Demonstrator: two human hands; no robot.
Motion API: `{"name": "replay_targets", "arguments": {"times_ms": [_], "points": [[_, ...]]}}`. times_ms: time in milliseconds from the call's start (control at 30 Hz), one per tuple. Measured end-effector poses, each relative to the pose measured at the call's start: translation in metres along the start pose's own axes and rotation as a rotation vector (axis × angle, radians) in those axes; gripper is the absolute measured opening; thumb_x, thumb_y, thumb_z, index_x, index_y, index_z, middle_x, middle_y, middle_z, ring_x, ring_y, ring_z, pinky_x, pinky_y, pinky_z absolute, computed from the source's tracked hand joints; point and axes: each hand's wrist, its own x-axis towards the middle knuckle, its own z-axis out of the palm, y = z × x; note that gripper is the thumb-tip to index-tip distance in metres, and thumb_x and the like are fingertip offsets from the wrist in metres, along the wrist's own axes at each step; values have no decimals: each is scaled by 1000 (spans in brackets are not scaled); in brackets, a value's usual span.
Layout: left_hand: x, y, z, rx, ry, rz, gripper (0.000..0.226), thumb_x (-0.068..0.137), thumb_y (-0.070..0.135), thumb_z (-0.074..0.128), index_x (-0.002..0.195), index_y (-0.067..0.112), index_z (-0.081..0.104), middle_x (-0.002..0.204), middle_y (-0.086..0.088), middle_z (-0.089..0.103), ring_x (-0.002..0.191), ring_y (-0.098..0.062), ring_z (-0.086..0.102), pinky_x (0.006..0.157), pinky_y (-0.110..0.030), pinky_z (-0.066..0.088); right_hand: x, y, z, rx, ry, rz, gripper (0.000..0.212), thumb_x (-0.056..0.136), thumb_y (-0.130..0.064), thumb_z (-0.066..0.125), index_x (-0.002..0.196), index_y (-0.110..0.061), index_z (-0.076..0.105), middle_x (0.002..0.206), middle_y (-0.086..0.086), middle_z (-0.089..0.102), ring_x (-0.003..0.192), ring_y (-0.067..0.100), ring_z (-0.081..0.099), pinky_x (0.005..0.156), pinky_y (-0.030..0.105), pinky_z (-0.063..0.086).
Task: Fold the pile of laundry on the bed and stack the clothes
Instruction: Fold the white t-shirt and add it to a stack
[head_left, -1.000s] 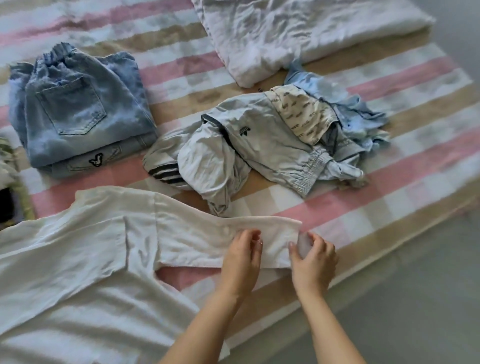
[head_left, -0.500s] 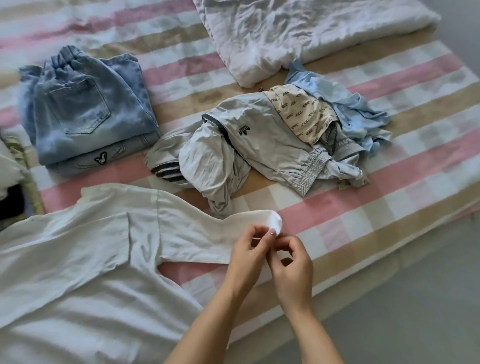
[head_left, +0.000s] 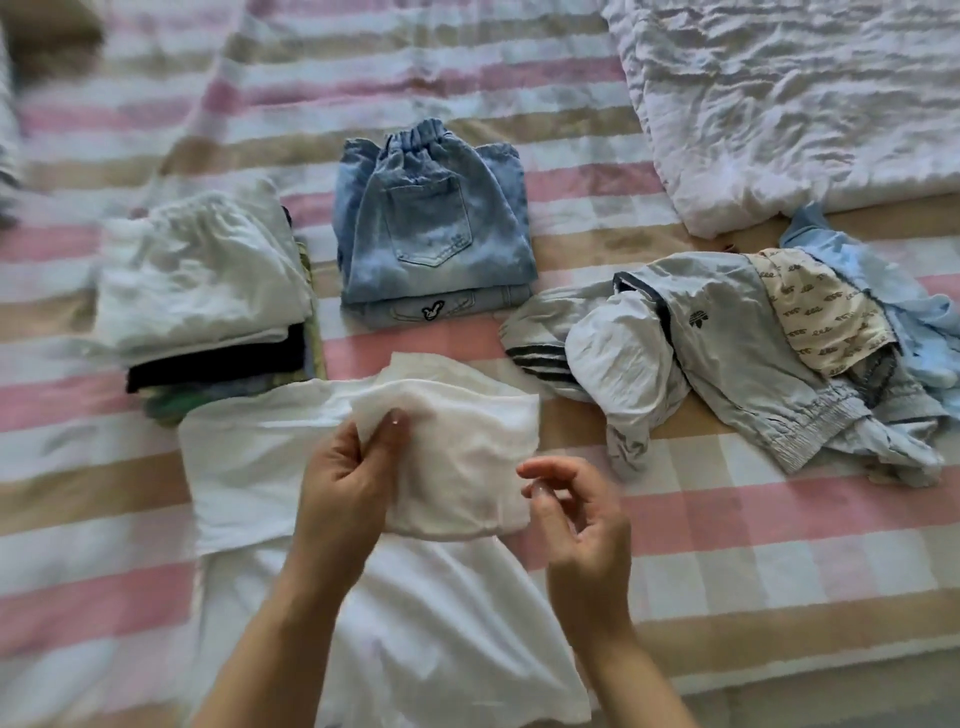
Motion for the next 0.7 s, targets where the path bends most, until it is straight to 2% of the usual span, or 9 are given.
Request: {"name": "replay_targets", "arguments": {"times_ms": [100,133,200,267,333,400,533,600,700], "points": [[19,2,-58,29,79,9,20,78,32,56,74,27,75,70,15,70,67,5,63,58,-11,50,20,17,31,-102,-70,8,24,82,-8,51,87,-28,63,87,-8,64,81,6,59,66,12,43],[26,-3,-77,37,104,-2,21,82,28,55,75,23,74,71,15,71,67,5,63,58,-10,50,30,23,40,-155,-99,4,27,84,-5,51,88,-30,62,90,-6,64,83,5,58,68,12,43],[40,-21,-115,48,154,-41,17,88,19,54,82,18,70,73,14,71,67,4,63,61,-11,51,51,39,58,-294,-158,-15,30,85,2,54,92,-25,63,95,-3,63,91,9,57,79,19,44],[54,-45,-147,67,186,-101,13,89,16,55,88,16,68,75,13,72,69,2,64,63,-13,52,73,56,72,-491,-203,-60,25,83,4,56,99,-13,67,101,3,63,101,21,55,91,30,39],[67,-72,-174,77,240,-162,12,89,18,57,92,13,68,75,11,71,70,0,64,63,-14,53,91,71,83,-660,-237,-43,25,84,-1,58,107,-8,65,112,10,59,111,26,49,97,33,31],[77,-96,-193,110,294,-210,13,89,18,59,96,10,67,80,6,69,74,-7,63,67,-20,52,103,81,88,-751,-249,51,33,86,-9,58,119,-9,59,123,16,49,118,30,40,102,35,27],[88,-127,-211,160,301,-287,8,90,12,58,88,10,66,81,-3,66,79,-22,60,74,-35,50,115,94,96,-757,-206,149,50,86,-16,63,131,-4,45,130,21,43,123,33,37,107,39,27],[87,-132,-212,244,286,-270,10,89,10,59,81,13,65,77,-5,65,78,-24,60,77,-40,50,117,95,99,-708,-158,185,56,85,-18,65,133,-2,41,132,21,41,123,33,40,106,39,30],[85,-135,-211,480,376,-183,7,84,20,66,84,17,60,81,0,64,78,-23,60,69,-34,48,122,98,101,-606,-65,267,56,86,-22,64,133,-2,41,133,19,44,121,30,44,99,33,34]]}}
